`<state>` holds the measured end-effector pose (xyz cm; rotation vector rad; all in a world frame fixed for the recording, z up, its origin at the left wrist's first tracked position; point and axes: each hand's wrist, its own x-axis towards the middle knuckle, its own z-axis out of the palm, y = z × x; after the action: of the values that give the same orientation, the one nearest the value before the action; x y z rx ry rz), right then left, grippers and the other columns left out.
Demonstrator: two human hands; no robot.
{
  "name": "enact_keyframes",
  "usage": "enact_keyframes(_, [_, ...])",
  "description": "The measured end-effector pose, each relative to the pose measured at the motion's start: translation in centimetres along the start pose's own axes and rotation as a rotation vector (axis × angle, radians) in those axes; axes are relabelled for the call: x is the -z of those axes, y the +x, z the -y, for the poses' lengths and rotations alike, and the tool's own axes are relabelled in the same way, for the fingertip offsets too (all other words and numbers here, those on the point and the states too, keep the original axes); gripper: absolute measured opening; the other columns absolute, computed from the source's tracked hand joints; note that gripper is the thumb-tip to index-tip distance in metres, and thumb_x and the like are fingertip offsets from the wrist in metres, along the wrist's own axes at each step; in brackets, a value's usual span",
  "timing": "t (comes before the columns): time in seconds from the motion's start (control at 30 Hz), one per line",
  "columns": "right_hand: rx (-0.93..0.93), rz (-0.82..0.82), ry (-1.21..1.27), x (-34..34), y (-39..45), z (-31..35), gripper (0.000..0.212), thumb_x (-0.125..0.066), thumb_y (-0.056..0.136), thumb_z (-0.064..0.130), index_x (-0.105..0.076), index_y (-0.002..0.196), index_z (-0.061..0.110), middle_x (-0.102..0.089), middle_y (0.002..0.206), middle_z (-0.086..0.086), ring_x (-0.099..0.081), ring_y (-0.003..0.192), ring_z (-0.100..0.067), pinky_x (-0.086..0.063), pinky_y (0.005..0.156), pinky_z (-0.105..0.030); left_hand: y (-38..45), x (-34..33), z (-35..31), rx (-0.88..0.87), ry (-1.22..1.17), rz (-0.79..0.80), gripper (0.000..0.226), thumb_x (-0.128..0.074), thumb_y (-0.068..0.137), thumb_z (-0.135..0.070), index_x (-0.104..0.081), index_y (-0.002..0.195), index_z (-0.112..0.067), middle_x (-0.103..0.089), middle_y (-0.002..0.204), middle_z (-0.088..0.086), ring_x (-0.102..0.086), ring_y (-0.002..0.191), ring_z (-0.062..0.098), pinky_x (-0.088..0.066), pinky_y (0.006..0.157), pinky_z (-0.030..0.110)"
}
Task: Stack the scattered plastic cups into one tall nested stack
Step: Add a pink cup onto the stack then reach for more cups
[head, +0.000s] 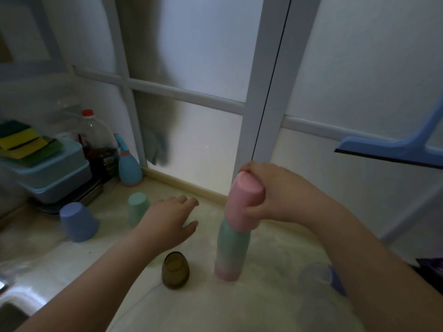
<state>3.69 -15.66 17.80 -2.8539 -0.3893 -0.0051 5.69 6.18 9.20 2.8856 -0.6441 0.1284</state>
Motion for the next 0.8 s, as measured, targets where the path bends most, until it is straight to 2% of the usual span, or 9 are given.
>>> enact_keyframes(0.23, [-0.011,0.152,-0.064,-4.5,1.0,1.0,0.066,-0.070,0.062,0.039,-0.039,0.120,0.034,-0.055,0.110,-0.001,-0.055,0.096,-0.024,-0.052,0.080,-0.041,-1.9,0.2,0.7,0.022,-0.013,-0.003,0.047,-0.047,0.090,-0.042,-0.036,0.132,-0.025,-0.056,0.126,-0.001,-0.053,0.111,0.019,-0.044,0.089,0.031])
enact_keyframes(0.4, [-0.049,0.155,-0.023,-5.3,1.2,0.7,0.067,-0.069,0.063,0.036,-0.037,0.121,0.034,-0.055,0.114,-0.001,-0.055,0.097,-0.023,-0.052,0.080,-0.040,-2.8,0.0,1.6,0.056,-0.016,0.002,0.046,-0.048,0.089,-0.041,-0.038,0.131,-0.025,-0.057,0.123,0.000,-0.054,0.109,0.020,-0.049,0.085,0.034])
enact_keyframes(0.47, [-0.049,0.162,-0.034,-5.1,1.2,0.8,0.074,-0.071,0.064,0.037,-0.034,0.128,0.034,-0.052,0.123,-0.001,-0.053,0.105,-0.023,-0.051,0.087,-0.040,-3.1,0.0,2.1,0.066,-0.014,0.002,0.046,-0.048,0.089,-0.041,-0.038,0.130,-0.024,-0.058,0.122,0.000,-0.055,0.107,0.020,-0.050,0.084,0.034])
enact_keyframes(0.53, [-0.028,0.126,-0.035,-4.4,1.3,1.4,0.085,-0.071,0.067,0.039,-0.027,0.139,0.032,-0.043,0.138,0.000,-0.044,0.122,-0.025,-0.044,0.099,-0.040,-3.5,0.0,2.8,0.091,-0.020,0.004,0.047,-0.049,0.089,-0.042,-0.038,0.131,-0.025,-0.058,0.123,0.000,-0.056,0.106,0.019,-0.052,0.084,0.035])
enact_keyframes(0.6, [0.032,0.041,-0.003,-3.5,1.4,2.7,0.083,-0.069,0.073,0.043,-0.024,0.142,0.031,-0.036,0.145,0.002,-0.035,0.130,-0.023,-0.037,0.106,-0.039,-3.9,-0.1,3.8,0.123,-0.012,0.003,0.047,-0.048,0.089,-0.043,-0.038,0.131,-0.026,-0.057,0.124,-0.001,-0.056,0.107,0.020,-0.053,0.085,0.037])
enact_keyframes(0.7, [0.163,-0.065,0.005,-3.7,2.2,5.5,0.072,-0.063,0.079,0.047,-0.027,0.140,0.031,-0.039,0.141,0.005,-0.036,0.128,-0.018,-0.035,0.104,-0.035,-4.4,-0.4,5.3,0.162,-0.001,0.011,0.046,-0.048,0.089,-0.042,-0.038,0.131,-0.025,-0.057,0.124,0.001,-0.056,0.108,0.021,-0.051,0.086,0.036])
enact_keyframes(0.8, [0.231,-0.006,0.037,-6.2,3.2,8.2,0.064,-0.058,0.083,0.045,-0.030,0.138,0.030,-0.044,0.136,0.004,-0.040,0.123,-0.017,-0.039,0.100,-0.034,-4.8,-1.1,7.3,0.183,0.027,0.039,0.049,-0.048,0.089,-0.043,-0.037,0.132,-0.023,-0.054,0.128,0.001,-0.054,0.110,0.022,-0.046,0.084,0.034])
